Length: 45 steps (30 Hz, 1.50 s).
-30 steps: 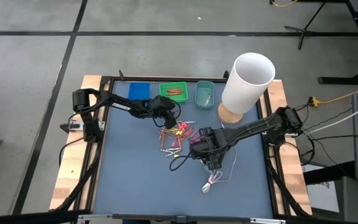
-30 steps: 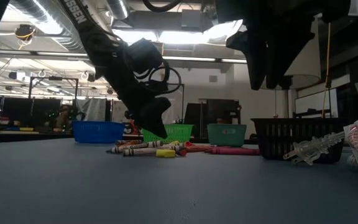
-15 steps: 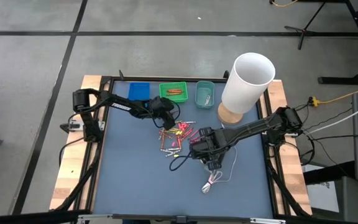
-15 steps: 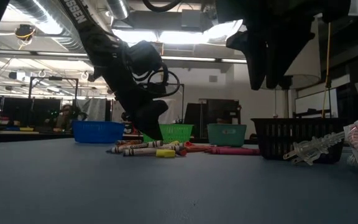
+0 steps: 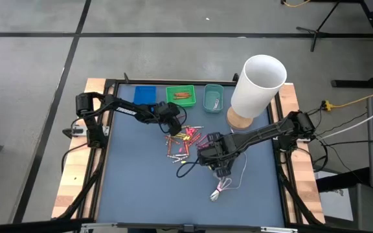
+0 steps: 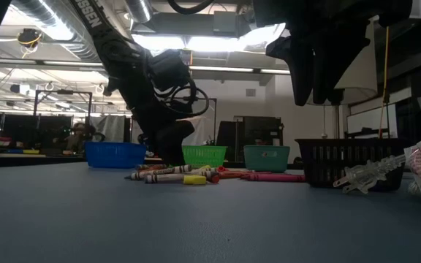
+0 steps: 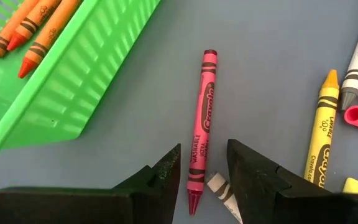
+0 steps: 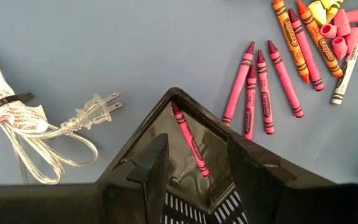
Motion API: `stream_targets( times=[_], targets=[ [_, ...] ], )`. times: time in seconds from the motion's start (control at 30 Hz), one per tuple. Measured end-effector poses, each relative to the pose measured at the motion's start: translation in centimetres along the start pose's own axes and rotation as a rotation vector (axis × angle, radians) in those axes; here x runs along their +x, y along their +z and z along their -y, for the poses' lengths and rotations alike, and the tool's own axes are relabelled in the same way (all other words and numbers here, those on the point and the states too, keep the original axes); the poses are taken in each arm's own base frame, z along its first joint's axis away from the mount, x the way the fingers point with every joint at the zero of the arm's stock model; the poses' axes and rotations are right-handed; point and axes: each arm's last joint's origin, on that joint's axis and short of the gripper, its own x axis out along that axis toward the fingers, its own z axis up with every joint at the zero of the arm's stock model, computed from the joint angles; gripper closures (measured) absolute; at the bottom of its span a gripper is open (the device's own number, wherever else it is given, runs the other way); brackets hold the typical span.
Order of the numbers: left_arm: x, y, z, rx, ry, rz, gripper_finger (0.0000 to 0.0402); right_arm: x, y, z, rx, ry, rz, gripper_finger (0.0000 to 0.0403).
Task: Sort crayons
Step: Put the red crayon into the black bin
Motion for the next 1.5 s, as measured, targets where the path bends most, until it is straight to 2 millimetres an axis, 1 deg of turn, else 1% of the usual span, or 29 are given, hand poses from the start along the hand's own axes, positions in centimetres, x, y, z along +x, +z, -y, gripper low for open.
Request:
stream_targets(
  times=[0.23,0.37,0.8,0.97,1.37,1.5],
  targets=[
    [0.5,-0.3,0.1,-0.071,-0.016,-0.022,0.0286,0.0,0.0,0.0,0.0,0.0,-0.001,0.024],
    [0.5,-0.4,0.1,-0.07,-0.018,-0.032,0.0292,0.0,0.0,0.0,0.0,0.0,0.0,0.024],
    [0.5,-0.4,0.1,-0.069,-0.021,-0.032,0.037,0.0,-0.2,0.0,-0.003,0.0,-0.021,0.024],
    [0.5,-0.3,0.4,-0.066,-0.026,-0.013,0.039,0.0,-0.5,0.0,-0.007,-0.001,-0.056,0.024],
    [0.3,-0.1,1.6,-0.053,-0.07,0.042,0.0395,0.0,-0.7,0.0,-0.009,-0.001,-0.074,0.024],
    [0.2,0.3,2.4,-0.051,-0.129,0.089,0.0396,-0.8,-1.5,0.1,-0.008,-0.006,-0.106,0.024]
  ],
)
